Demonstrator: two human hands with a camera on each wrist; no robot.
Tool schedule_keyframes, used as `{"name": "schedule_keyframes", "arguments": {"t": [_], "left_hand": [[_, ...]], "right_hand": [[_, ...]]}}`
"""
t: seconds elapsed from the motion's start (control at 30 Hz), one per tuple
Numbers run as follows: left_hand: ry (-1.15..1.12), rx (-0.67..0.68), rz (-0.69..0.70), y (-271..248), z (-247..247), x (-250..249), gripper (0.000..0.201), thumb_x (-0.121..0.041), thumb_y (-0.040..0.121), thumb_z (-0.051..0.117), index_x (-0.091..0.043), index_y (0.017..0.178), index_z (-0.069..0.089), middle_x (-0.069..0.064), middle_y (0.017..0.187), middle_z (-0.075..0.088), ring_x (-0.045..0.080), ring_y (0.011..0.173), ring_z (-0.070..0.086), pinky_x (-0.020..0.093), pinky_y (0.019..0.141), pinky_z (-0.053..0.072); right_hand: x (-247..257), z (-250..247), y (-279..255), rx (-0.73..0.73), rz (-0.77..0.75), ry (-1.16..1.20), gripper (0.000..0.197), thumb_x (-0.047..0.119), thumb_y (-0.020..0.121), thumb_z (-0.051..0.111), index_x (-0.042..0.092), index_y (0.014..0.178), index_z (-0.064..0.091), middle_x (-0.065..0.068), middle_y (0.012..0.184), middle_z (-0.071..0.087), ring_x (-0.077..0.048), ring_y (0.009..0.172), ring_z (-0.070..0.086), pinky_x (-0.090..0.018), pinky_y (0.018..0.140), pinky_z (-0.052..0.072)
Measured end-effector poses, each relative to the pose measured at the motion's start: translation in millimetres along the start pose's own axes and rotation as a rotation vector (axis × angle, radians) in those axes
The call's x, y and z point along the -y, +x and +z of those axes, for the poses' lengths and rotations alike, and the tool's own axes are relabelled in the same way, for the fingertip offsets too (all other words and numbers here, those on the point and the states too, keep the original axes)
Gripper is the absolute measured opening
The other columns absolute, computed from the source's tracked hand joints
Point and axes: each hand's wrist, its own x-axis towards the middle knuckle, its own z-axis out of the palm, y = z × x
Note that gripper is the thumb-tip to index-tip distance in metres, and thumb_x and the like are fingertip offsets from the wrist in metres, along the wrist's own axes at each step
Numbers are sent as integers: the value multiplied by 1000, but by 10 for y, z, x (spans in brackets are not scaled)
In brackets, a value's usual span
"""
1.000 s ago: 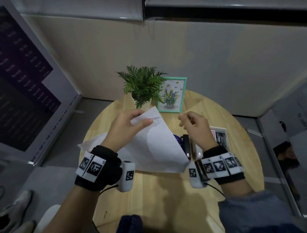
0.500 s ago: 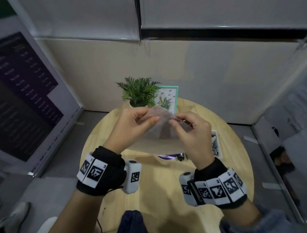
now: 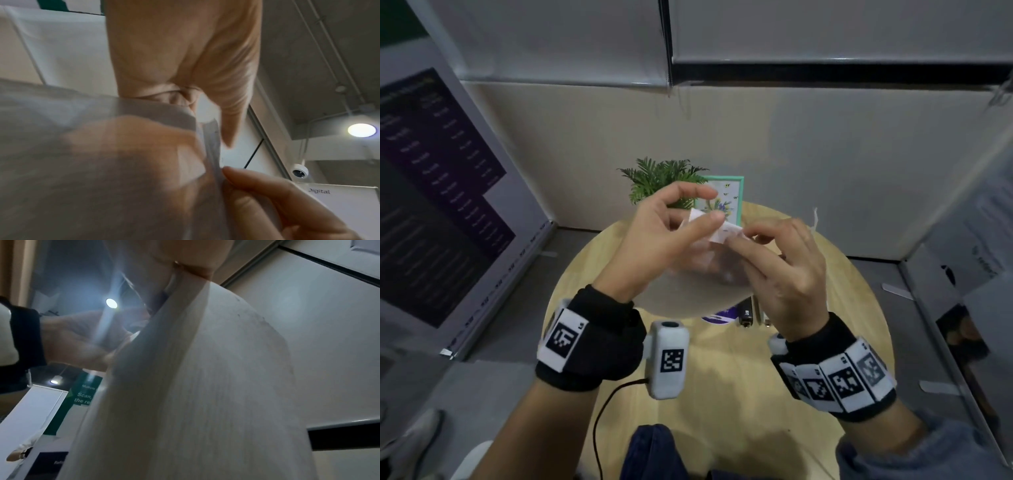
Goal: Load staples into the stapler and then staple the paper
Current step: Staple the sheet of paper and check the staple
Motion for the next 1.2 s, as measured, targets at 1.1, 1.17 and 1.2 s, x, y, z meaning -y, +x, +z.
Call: {"name": "schedule_keyframes", "arguments": {"t": [1.1, 1.17, 1.2], "left_hand": [[126, 52, 128, -61, 173, -402, 22, -5, 84, 62, -12, 105, 60, -10, 52, 69, -1, 48, 59, 13, 48, 46], [126, 54, 111, -56, 171, -414, 22, -9, 84, 62, -16, 104, 61, -7, 52, 69, 2, 46, 56, 15, 47, 45], [120, 47, 101, -49, 163, -417, 21, -10, 84, 62, -16, 104, 61, -6, 52, 69, 3, 45, 55, 15, 46, 44]], "right_hand": [[183, -222, 316, -79, 791, 831, 18, 3, 80, 68, 15, 76, 55, -3, 70, 60, -8, 63, 57, -17, 63, 48], [188, -245, 319, -71, 752, 813, 19, -1, 81, 65, 15, 78, 56, 1, 72, 60, -4, 66, 57, -15, 65, 47], [196, -265, 322, -65, 729, 807, 18, -1, 81, 63, 15, 79, 56, 2, 74, 61, -3, 68, 57, -14, 67, 47]]}}
